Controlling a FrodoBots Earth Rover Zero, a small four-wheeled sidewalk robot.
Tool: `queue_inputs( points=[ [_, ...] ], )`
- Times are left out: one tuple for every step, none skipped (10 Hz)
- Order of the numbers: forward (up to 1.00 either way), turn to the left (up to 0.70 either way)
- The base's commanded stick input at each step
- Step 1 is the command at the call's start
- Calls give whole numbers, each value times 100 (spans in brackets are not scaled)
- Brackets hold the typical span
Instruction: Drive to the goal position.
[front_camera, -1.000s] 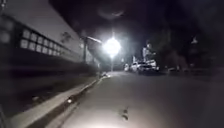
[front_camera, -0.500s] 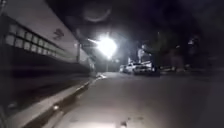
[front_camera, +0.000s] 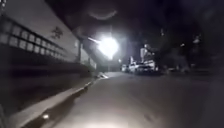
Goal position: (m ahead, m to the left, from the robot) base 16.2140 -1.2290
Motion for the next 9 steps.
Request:
queue_inputs(
  points=[
    [70, 0],
    [70, 0],
    [70, 0],
    [70, 0],
    [70, 0],
    [70, 0],
    [70, 0],
    [70, 0],
    [70, 0]
  ],
)
